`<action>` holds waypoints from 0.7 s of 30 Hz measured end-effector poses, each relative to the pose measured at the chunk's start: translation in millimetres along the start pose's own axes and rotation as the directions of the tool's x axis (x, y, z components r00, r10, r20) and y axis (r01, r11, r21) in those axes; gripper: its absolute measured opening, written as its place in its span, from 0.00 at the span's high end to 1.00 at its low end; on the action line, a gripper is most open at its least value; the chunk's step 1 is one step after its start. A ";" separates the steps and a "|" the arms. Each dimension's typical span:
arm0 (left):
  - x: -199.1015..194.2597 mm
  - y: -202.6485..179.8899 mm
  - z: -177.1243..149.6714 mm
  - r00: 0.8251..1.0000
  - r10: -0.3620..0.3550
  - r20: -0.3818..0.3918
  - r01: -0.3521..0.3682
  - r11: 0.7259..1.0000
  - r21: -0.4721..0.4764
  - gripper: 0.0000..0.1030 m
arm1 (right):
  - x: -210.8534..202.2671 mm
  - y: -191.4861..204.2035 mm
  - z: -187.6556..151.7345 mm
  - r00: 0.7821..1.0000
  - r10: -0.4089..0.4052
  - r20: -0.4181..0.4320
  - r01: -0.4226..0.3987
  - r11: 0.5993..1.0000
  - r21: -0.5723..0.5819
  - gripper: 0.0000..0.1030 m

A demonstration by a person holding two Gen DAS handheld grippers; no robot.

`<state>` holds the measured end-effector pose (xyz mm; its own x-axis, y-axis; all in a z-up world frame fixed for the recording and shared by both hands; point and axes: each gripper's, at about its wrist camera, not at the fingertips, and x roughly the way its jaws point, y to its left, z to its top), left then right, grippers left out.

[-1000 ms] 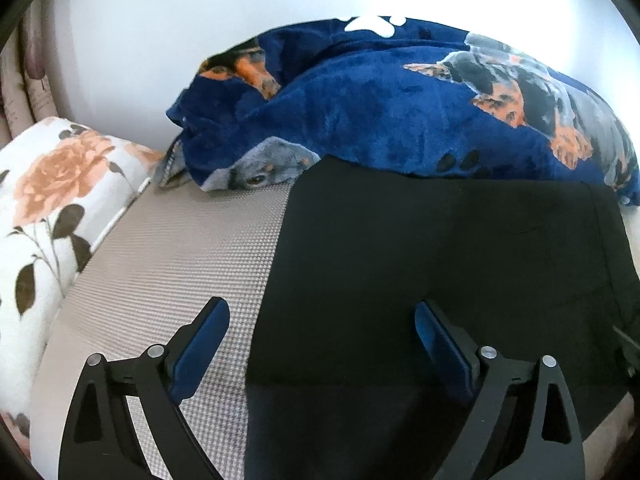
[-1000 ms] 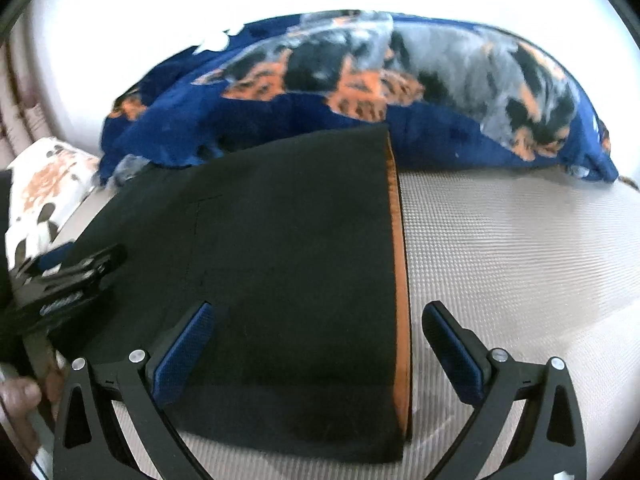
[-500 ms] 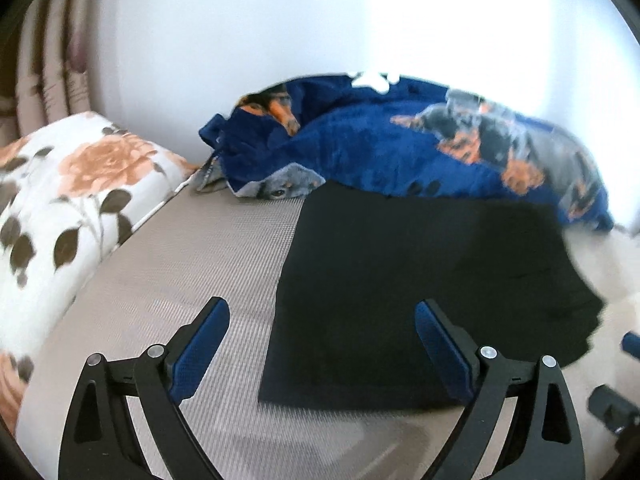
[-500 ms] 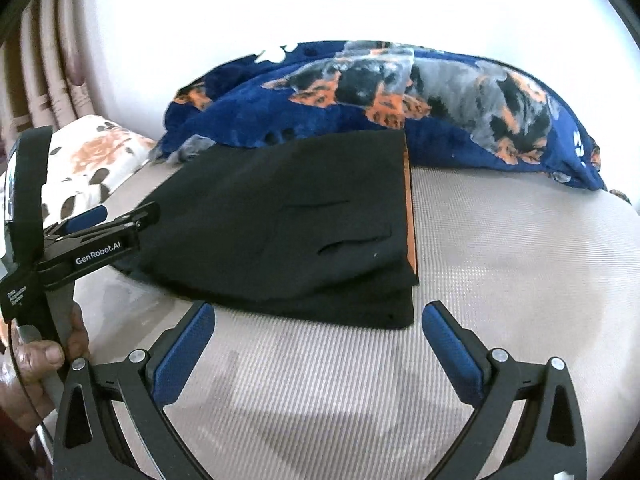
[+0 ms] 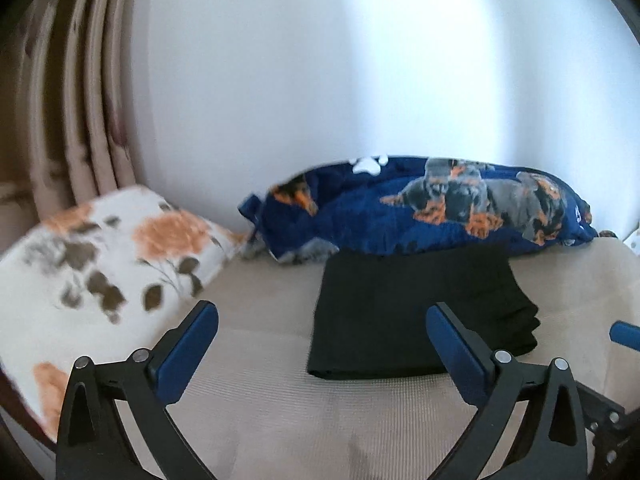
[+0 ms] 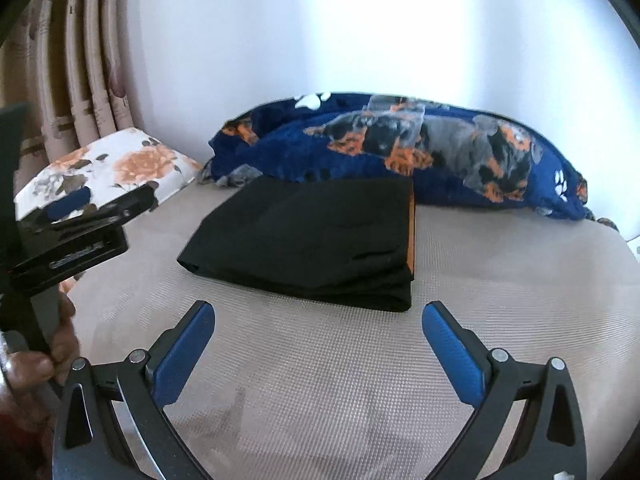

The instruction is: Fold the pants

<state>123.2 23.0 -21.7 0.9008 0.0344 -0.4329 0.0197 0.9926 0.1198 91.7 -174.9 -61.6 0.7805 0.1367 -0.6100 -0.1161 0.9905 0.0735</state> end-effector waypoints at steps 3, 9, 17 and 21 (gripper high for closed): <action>-33.6 0.5 12.0 0.999 0.021 0.031 -0.021 1.000 -0.005 0.00 | -17.5 1.5 3.2 0.999 0.006 0.031 -0.006 1.000 0.003 0.00; -70.5 12.0 34.3 0.998 -0.062 0.011 0.063 0.996 -0.061 0.00 | -50.0 7.0 8.1 0.996 0.013 0.084 -0.013 1.000 -0.004 0.00; -110.7 23.9 53.7 0.988 -0.134 0.079 0.141 0.987 -0.080 0.00 | -76.1 8.6 10.2 0.993 0.016 0.119 -0.014 1.000 -0.018 0.00; -125.1 18.1 53.2 0.995 -0.054 0.078 0.059 0.996 -0.060 0.00 | -83.1 8.6 9.0 0.992 0.011 0.126 -0.009 1.000 -0.021 0.00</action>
<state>34.0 30.5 82.1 0.9295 -0.0286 -0.3678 0.0467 0.9981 0.0405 31.4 -177.6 -3.2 0.8502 0.1487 -0.5050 -0.1358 0.9888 0.0625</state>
